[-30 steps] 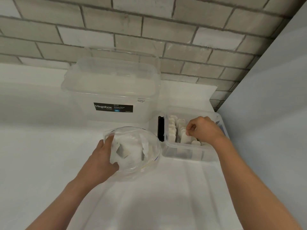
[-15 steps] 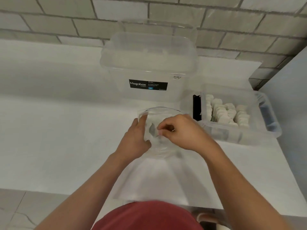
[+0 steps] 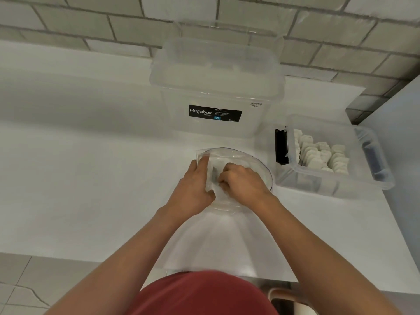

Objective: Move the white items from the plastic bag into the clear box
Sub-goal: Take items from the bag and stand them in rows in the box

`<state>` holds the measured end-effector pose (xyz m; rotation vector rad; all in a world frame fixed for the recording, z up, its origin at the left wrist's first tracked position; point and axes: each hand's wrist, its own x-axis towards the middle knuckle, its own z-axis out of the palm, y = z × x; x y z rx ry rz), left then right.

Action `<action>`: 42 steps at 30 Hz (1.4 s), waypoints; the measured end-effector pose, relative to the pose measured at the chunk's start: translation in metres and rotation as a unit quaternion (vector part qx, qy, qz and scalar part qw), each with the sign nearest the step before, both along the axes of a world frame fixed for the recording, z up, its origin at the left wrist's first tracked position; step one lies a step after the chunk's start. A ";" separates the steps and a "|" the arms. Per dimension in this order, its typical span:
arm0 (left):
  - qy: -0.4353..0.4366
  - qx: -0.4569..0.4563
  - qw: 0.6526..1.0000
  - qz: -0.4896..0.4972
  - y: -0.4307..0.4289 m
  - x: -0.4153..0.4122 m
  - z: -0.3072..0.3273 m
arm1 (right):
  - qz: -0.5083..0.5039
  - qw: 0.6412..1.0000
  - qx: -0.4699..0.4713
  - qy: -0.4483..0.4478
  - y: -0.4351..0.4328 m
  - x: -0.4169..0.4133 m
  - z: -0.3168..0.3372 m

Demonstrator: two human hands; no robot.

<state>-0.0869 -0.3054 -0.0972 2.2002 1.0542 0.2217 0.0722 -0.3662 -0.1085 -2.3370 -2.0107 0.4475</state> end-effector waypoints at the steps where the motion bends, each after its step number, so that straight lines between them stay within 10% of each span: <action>1: 0.001 -0.002 1.000 -0.001 0.001 0.000 0.000 | 0.007 1.000 0.001 -0.011 -0.001 0.000 0.002; 30: 0.033 -0.008 0.999 -0.035 0.001 0.005 0.010 | -0.074 0.995 -0.043 0.045 0.008 0.014 0.015; 42: 0.001 -0.008 1.000 -0.004 0.006 0.005 0.012 | -0.131 0.971 0.179 0.094 -0.039 -0.001 0.059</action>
